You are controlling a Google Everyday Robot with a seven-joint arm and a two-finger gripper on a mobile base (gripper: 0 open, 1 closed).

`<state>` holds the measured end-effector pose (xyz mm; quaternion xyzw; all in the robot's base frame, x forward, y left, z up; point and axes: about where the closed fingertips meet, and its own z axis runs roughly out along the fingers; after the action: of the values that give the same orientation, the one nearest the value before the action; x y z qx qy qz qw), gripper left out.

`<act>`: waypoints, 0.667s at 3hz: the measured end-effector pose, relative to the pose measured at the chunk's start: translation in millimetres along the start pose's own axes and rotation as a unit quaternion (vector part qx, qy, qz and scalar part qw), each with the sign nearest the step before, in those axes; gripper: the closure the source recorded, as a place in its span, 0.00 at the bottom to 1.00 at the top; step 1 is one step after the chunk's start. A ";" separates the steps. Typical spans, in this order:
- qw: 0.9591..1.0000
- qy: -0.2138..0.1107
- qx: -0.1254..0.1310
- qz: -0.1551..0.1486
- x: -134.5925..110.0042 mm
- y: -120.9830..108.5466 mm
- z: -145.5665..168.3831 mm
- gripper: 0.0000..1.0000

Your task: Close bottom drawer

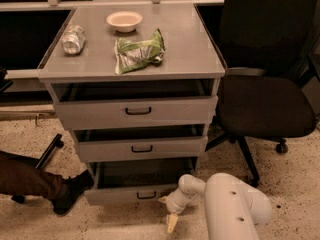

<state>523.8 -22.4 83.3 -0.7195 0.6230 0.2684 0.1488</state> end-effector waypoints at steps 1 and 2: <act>0.994 0.024 0.105 -0.028 -19.8 -56.1 -50.0 0.00; 0.992 0.027 0.114 -0.043 -28.0 -44.8 -38.4 0.00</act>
Offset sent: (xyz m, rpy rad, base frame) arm 0.0614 -0.0014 0.0406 -0.0168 -0.1921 -0.0643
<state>573.0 -12.5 125.1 -0.7309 0.6216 0.1696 0.2248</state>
